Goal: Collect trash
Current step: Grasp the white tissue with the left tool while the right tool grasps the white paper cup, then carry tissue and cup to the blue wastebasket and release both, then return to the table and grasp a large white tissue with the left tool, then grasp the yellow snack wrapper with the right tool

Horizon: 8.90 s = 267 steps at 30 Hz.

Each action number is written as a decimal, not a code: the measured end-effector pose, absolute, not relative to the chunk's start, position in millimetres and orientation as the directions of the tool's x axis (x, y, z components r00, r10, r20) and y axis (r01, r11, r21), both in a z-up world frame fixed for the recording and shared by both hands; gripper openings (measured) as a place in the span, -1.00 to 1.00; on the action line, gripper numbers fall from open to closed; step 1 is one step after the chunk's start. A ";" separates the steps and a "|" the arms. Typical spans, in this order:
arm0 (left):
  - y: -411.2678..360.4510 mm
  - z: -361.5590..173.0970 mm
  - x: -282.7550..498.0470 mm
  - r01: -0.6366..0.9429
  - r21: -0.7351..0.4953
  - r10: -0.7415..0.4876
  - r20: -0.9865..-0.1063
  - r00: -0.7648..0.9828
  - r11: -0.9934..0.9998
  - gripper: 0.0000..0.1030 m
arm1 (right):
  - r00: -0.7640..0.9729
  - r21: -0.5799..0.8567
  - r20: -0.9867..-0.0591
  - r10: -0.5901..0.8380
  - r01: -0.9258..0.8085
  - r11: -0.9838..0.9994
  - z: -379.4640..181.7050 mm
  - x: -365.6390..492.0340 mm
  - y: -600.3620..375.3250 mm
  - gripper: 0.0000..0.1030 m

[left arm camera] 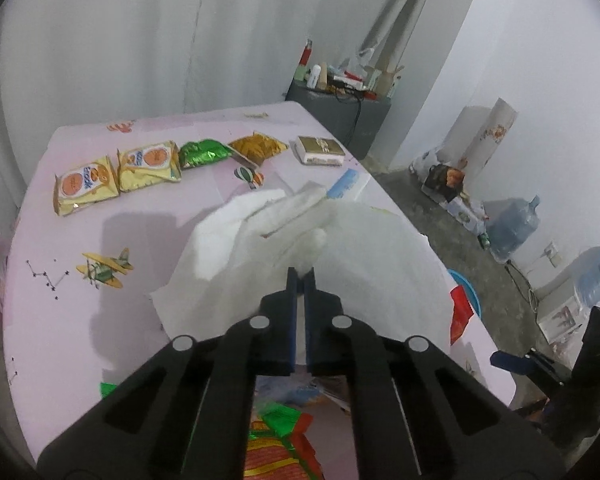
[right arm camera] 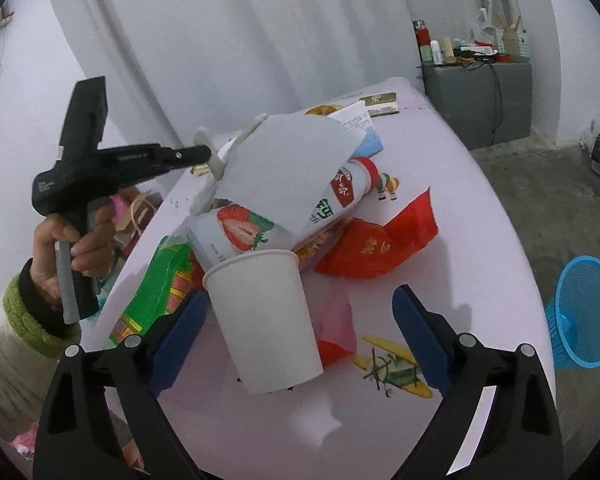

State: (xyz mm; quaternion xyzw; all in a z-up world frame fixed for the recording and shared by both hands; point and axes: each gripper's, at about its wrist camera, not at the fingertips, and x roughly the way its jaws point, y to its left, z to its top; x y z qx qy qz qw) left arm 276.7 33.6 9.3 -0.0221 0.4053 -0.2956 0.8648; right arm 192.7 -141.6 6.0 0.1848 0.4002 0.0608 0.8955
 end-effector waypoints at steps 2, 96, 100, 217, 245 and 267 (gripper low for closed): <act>37.2 16.5 273.3 0.496 -0.269 -0.529 -0.673 0.517 0.826 -0.99 | 0.661 0.391 -0.698 0.274 0.032 0.920 4.8 196.0 -140.3 0.70; -557.7 -126.6 191.3 0.815 -0.243 -0.460 -0.888 0.032 0.526 -0.03 | 0.556 0.538 -0.826 -0.097 0.828 0.158 -252.2 40.8 -588.8 0.69; -536.1 -90.2 171.9 0.849 -0.252 -0.519 -0.855 0.030 0.464 0.12 | 0.567 0.536 -0.806 -0.170 0.821 0.194 -214.3 25.7 -563.9 0.69; 43.6 60.9 185.2 0.351 -0.028 -0.317 -0.501 0.805 0.936 -1.00 | 0.711 0.847 -0.495 0.500 0.267 0.459 -24.2 271.9 -231.4 0.24; 55.9 62.2 181.3 0.350 -0.084 -0.343 -0.502 0.794 0.933 -1.00 | 0.660 0.850 -0.506 0.556 0.490 0.192 -80.1 324.2 -240.6 -0.63; 56.7 67.5 182.6 0.354 -0.082 -0.347 -0.490 0.799 0.931 -1.00 | 0.768 0.943 -0.332 0.548 0.274 0.187 -32.5 278.5 -248.6 -0.93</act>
